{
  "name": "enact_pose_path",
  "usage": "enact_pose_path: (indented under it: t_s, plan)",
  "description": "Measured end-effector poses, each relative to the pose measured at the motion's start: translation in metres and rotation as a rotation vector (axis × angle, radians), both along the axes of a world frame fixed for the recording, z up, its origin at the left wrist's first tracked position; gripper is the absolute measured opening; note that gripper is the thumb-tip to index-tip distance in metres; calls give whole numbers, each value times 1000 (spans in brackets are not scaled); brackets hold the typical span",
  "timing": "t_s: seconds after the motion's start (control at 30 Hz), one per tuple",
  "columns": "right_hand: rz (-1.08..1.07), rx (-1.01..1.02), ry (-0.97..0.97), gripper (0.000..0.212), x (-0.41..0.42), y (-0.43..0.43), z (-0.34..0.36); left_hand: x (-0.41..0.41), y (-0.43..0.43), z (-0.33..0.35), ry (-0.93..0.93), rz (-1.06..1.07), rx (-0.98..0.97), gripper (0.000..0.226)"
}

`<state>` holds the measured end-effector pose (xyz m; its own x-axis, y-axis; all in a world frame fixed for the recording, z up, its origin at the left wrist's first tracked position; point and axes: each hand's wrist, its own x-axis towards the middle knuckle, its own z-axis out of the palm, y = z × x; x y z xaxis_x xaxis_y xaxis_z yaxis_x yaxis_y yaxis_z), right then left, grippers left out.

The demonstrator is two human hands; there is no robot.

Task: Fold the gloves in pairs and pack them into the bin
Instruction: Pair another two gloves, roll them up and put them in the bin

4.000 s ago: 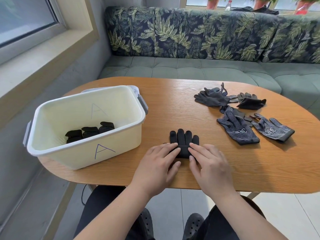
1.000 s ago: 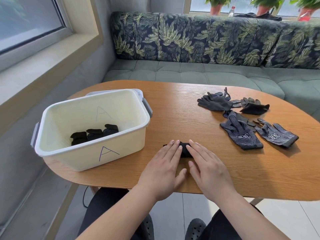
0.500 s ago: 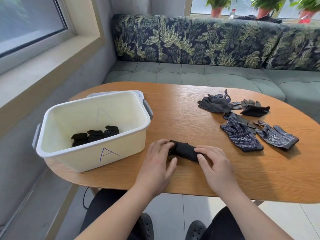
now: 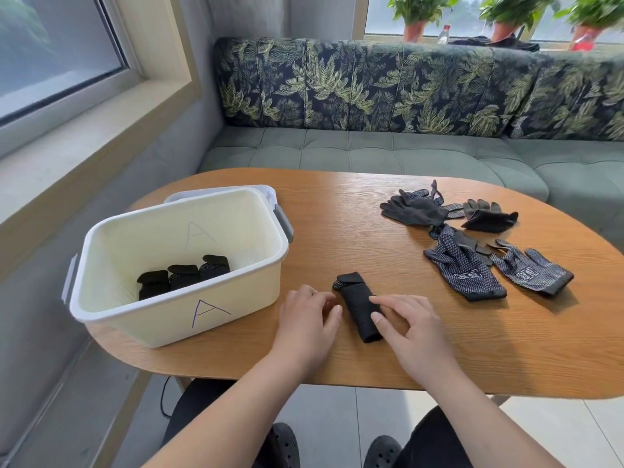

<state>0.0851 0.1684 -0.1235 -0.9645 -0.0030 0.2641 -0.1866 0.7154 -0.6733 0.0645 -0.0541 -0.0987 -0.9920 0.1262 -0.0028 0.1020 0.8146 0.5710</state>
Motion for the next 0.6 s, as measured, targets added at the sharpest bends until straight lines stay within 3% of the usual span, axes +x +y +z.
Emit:
enact_pose_path:
  t_s: [0.27, 0.4, 0.6]
  plan:
    - [-47, -83, -20, 28, 4, -2, 9, -11, 28, 21, -157, 60, 236, 35]
    - [-86, -209, -93, 30, 3, 1, 10, -10, 36, 31, -242, 115, 395, 35]
    - [-142, -560, -218, 13, -7, 3, 22, -8, 36, 39, -413, 266, 756, 36]
